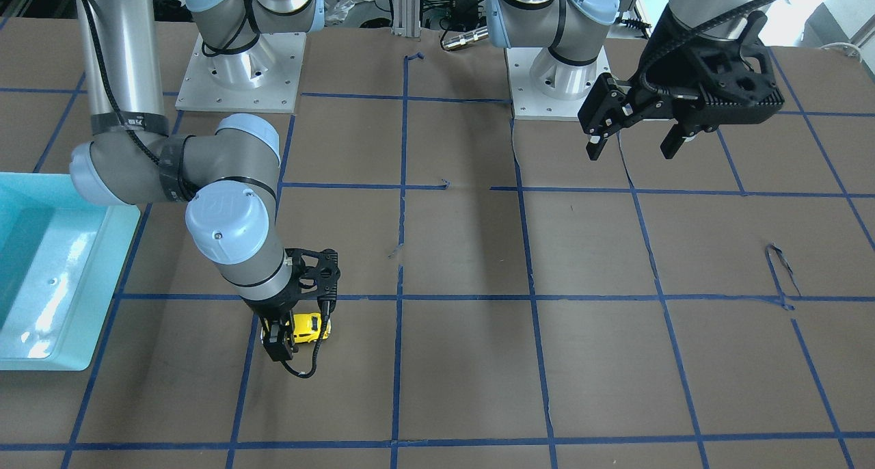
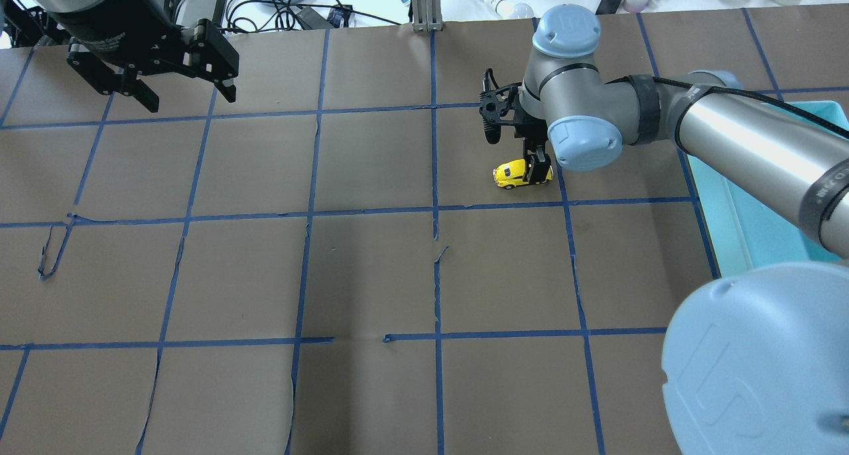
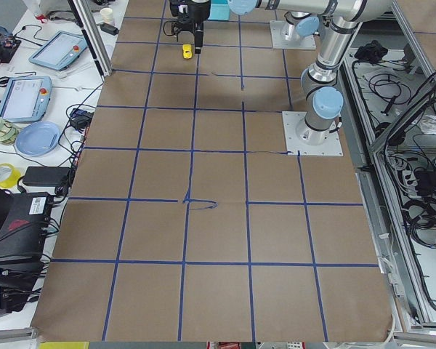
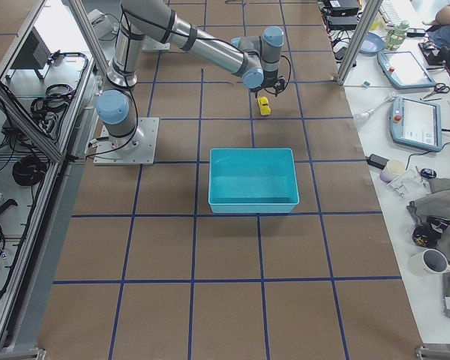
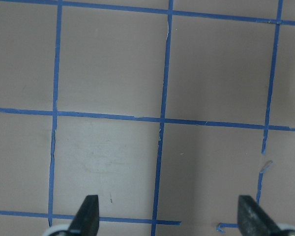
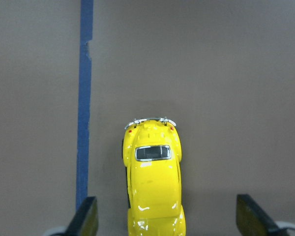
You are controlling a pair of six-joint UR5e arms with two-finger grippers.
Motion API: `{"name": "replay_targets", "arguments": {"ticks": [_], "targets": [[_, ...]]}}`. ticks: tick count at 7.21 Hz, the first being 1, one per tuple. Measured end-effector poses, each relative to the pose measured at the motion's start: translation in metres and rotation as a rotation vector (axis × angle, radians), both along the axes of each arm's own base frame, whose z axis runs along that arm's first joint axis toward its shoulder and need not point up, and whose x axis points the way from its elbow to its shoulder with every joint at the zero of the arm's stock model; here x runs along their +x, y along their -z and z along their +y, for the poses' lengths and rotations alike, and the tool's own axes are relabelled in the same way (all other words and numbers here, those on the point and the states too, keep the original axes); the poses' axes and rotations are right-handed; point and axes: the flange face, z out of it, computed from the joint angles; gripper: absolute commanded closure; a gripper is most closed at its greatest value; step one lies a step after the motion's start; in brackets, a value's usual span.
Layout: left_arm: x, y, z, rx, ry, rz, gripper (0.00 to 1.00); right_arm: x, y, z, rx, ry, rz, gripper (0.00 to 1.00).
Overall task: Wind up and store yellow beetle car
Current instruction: 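Lower the right gripper onto the yellow car and grasp it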
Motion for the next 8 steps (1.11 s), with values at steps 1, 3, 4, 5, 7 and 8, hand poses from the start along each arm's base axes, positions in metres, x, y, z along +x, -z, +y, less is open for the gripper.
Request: {"name": "replay_targets", "arguments": {"ticks": [1,3,4,5,7,8], "targets": [[0.0,0.0,0.0,-0.002,0.001,0.0,0.0,0.002,0.008,-0.001,0.001,-0.011,-0.003,0.0],[0.0,-0.001,0.001,-0.004,0.003,-0.001,0.0,0.003,0.02,0.0,0.021,-0.013,-0.001,0.0],[0.0,-0.001,0.002,-0.004,0.005,-0.002,0.0,0.002,0.029,0.005,0.039,-0.008,0.002,0.0],[0.0,0.0,0.002,-0.003,0.005,0.001,0.0,0.001,0.036,0.009,0.054,-0.006,0.008,0.51],[-0.001,0.002,0.002,0.002,0.005,0.008,0.0,0.001,0.04,0.012,0.062,-0.001,0.013,1.0],[-0.001,0.002,0.003,0.002,0.005,0.01,0.0,0.0,0.039,0.012,0.061,0.005,0.015,1.0]]}}
